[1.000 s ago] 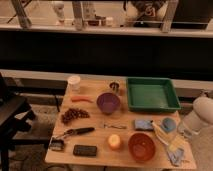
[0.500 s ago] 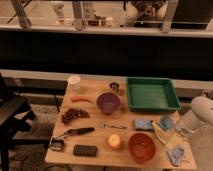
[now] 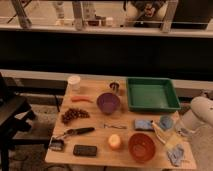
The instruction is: Place banana in plastic cup
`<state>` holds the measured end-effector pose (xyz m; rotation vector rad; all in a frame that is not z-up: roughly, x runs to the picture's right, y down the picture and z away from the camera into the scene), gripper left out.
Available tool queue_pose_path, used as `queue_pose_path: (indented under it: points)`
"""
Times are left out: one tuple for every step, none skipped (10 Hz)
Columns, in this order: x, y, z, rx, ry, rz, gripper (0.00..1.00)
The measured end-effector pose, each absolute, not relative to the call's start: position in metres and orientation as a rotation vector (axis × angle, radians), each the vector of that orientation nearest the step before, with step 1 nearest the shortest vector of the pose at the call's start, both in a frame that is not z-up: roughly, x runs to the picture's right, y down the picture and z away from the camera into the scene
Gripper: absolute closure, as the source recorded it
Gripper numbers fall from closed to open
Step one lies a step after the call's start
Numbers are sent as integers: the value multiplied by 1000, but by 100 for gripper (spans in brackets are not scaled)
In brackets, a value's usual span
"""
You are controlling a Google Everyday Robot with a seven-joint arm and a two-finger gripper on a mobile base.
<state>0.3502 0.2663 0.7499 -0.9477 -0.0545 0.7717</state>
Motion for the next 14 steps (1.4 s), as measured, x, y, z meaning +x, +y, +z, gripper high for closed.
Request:
queue_pose_path:
  points:
    - [351, 267, 749, -948, -50, 773, 36]
    - [351, 269, 749, -950, -42, 772, 37]
    - [351, 270, 750, -948, -35, 771, 36]
    - [351, 273, 752, -951, -25, 767, 32]
    - [351, 275, 755, -953, -15, 764, 31]
    - [350, 278, 756, -959, -7, 758, 31]
    - [348, 280, 759, -968, 2, 746, 31]
    - [346, 281, 760, -972, 7, 739, 35]
    - [347, 283, 761, -974, 16, 735, 44]
    - [347, 285, 762, -975, 23, 731, 54]
    - [347, 284, 763, -968, 26, 730, 65]
    - [347, 283, 764, -958, 28, 732, 75]
    - [348, 283, 762, -951, 30, 737, 85]
    - [348, 281, 762, -938, 27, 743, 93]
